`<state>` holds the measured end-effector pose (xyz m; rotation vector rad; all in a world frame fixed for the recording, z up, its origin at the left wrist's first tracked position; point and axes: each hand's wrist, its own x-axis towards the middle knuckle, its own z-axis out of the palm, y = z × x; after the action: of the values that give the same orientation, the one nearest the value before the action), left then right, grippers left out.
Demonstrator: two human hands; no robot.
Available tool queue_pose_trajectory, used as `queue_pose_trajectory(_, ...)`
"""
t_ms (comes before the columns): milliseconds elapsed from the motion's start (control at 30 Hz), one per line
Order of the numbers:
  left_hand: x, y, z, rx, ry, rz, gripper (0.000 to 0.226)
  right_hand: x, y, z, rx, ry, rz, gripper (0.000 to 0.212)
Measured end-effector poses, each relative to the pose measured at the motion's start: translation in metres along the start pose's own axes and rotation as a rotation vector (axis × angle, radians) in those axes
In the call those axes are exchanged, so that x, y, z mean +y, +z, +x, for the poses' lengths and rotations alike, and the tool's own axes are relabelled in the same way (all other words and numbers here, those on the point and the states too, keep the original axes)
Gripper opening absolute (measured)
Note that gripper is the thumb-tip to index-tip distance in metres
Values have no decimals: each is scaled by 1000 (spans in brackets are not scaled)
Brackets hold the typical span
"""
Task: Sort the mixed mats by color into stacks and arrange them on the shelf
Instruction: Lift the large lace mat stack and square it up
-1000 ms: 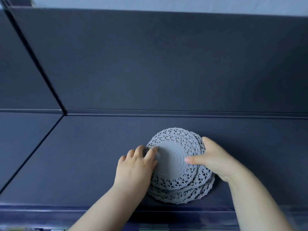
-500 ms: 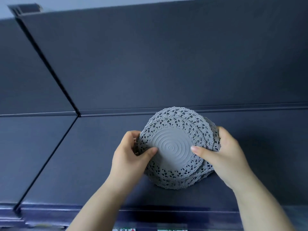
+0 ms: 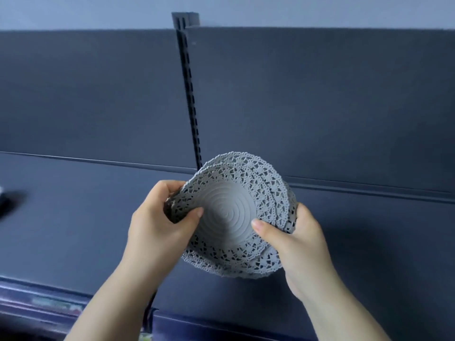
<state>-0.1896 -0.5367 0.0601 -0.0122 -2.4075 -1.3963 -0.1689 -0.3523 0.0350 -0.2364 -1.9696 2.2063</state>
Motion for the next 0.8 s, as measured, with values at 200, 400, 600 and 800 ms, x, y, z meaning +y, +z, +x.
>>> queue_pose_trajectory(200,-71,-102,49,19,-48,106,34,21,134,2,-70,59,40,36)
queue_pose_trajectory(400,-119,-157,90,-125,-95,236,30,47,215,2,-34,122,-121,29)
queue_pose_trajectory(600,-158,-166,114,-283,-124,314,33,51,247,4,19,83,-586,35)
queue_pose_trajectory(800,-184,-157,121,-378,-82,522,43,53,258,8,-17,-11,-959,42)
